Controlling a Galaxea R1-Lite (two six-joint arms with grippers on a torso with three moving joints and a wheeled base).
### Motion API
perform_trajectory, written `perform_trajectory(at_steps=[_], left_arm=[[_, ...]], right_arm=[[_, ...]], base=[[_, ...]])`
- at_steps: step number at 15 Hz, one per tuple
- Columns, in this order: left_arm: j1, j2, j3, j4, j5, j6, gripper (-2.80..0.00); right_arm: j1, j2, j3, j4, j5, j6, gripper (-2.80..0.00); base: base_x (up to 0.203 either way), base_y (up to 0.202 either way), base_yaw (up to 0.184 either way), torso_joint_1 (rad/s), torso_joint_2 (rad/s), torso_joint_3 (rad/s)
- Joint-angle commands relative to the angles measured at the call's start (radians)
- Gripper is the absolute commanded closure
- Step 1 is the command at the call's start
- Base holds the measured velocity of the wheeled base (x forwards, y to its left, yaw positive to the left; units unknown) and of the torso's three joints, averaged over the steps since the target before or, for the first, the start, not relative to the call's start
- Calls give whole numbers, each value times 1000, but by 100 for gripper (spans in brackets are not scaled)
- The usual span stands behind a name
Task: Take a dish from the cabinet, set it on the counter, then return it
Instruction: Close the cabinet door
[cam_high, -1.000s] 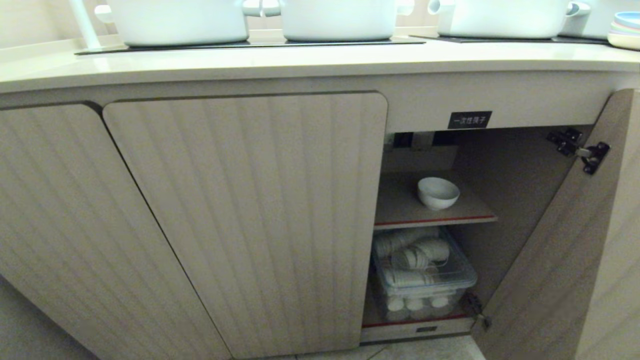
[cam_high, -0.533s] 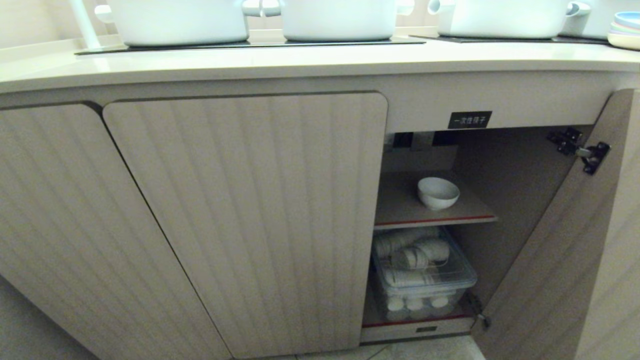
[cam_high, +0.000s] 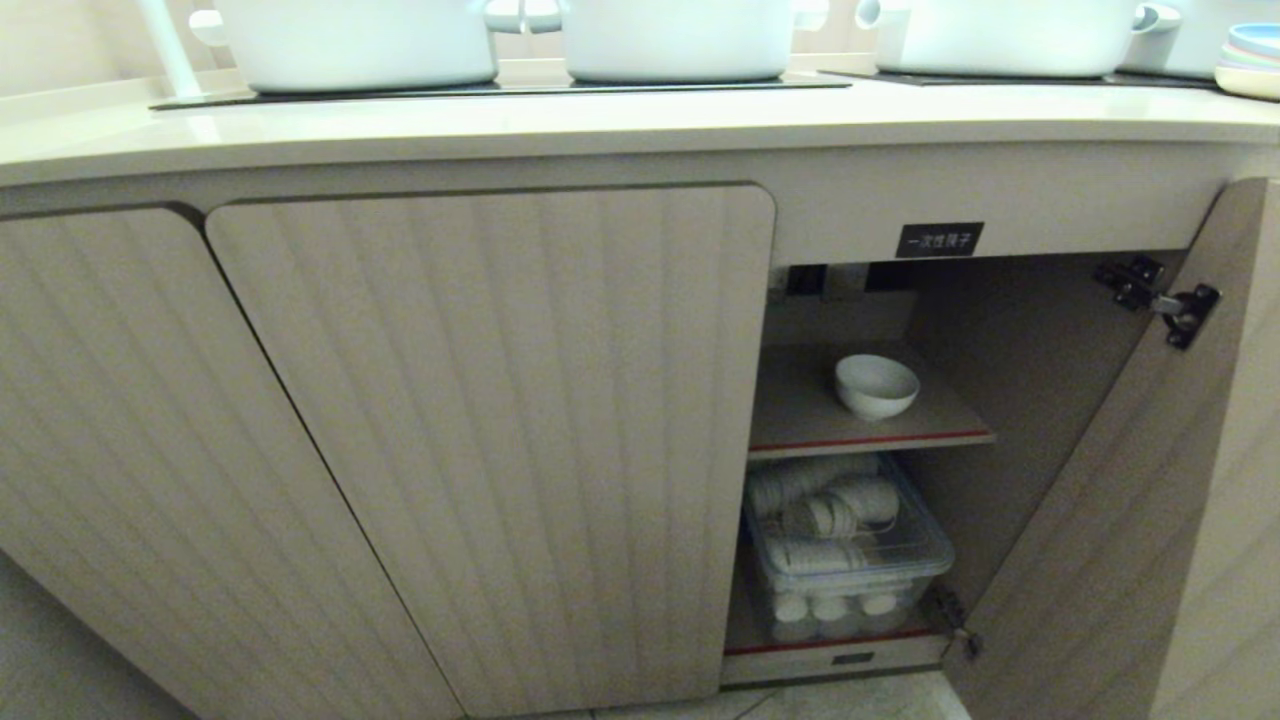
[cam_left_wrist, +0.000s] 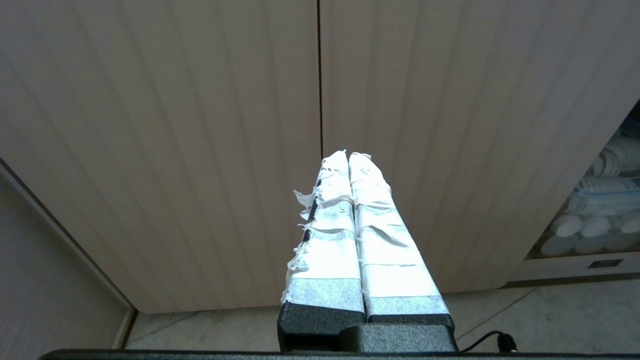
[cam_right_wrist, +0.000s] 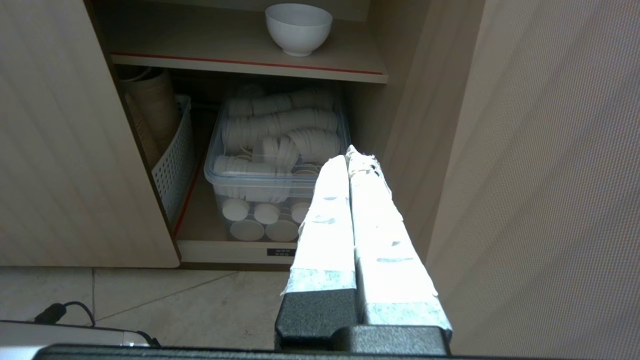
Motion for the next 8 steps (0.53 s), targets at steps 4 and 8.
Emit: perform_trajectory(at_steps=[4,8], left_arm=[[0,0,0,0,1,-1,0],[0,0,0,-1,0,-1,0]], right_arm=[[0,0,0,0,0,-1,0],[1,0,0,0,-1,-1,0]], base=[[0,0,0,0,0,0],[0,0,0,0,0,0]])
